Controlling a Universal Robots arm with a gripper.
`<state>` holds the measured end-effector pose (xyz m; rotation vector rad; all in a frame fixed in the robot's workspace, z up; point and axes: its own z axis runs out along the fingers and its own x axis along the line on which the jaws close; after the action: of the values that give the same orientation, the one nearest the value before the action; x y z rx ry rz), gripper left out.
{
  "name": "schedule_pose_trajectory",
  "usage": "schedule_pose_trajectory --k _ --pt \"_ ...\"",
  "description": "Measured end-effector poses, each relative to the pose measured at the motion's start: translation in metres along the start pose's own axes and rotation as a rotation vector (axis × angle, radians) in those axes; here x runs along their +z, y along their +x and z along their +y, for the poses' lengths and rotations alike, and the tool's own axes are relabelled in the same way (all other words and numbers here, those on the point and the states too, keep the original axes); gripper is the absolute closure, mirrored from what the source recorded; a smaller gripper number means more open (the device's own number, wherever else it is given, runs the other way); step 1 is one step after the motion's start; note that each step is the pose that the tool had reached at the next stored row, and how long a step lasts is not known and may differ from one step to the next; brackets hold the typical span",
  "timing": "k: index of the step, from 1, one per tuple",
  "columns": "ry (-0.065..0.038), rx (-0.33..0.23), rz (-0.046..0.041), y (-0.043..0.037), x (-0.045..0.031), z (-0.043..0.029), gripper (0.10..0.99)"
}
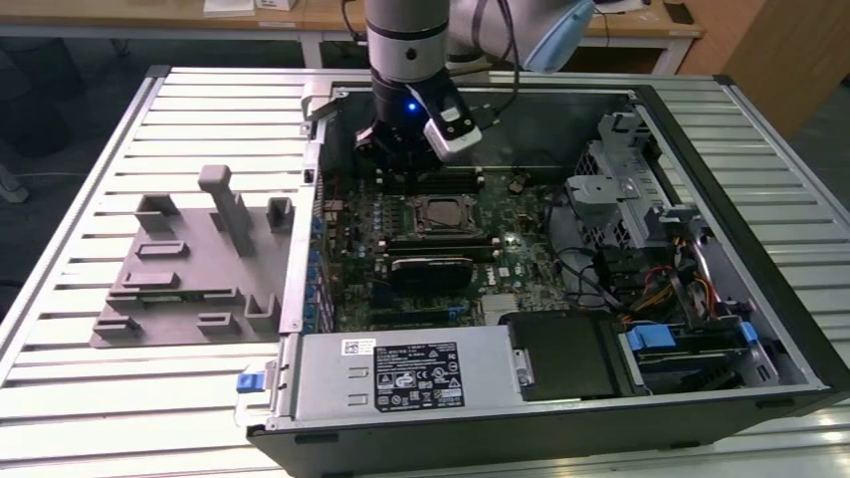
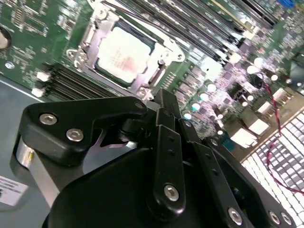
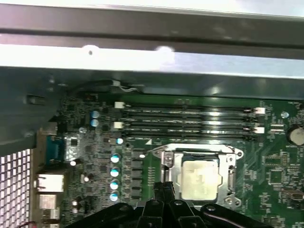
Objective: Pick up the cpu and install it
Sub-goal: 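Install the first cpu locking lever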
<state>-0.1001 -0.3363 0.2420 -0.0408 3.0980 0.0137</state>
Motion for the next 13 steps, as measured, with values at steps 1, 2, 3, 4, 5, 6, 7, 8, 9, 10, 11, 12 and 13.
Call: schedule_pose_trajectory --k 1,2,3,4,5,6,7,8,9,10,11,12,13 --pt "0.0 0.0 0.0 0.0023 -0.0001 0.0 0.98" --pt "0.0 0.0 0.0 0.0047 -0.0002 0.0001 0.98" --pt "0.0 0.0 0.0 0.0071 -0.0003 0.0002 0.98" --pt "-0.001 0.0 -0.0001 0.0094 -0.0004 0.0003 0.98" --pt "-0.001 0.0 -0.0001 0.0118 -0.0005 0.0003 0.98" --pt "-0.002 0.0 0.0 0.014 -0.0006 0.0004 0.98" --pt "-0.003 0.0 -0.0001 0.0161 -0.0007 0.0004 0.98" --pt "-0.006 0.0 -0.0001 0.0177 -0.0008 0.0005 0.98" --pt "-0.012 0.001 -0.0003 0.0191 -0.0008 0.0005 0.98" --pt "-0.02 0.001 -0.0007 0.0203 -0.0008 0.0005 0.98" --pt "-0.03 0.001 -0.001 0.0212 -0.0009 0.0005 0.98" --pt "-0.041 0.002 -0.001 0.0221 -0.0009 0.0005 0.98" --pt "-0.052 0.002 -0.0014 0.0229 -0.001 0.0006 0.98"
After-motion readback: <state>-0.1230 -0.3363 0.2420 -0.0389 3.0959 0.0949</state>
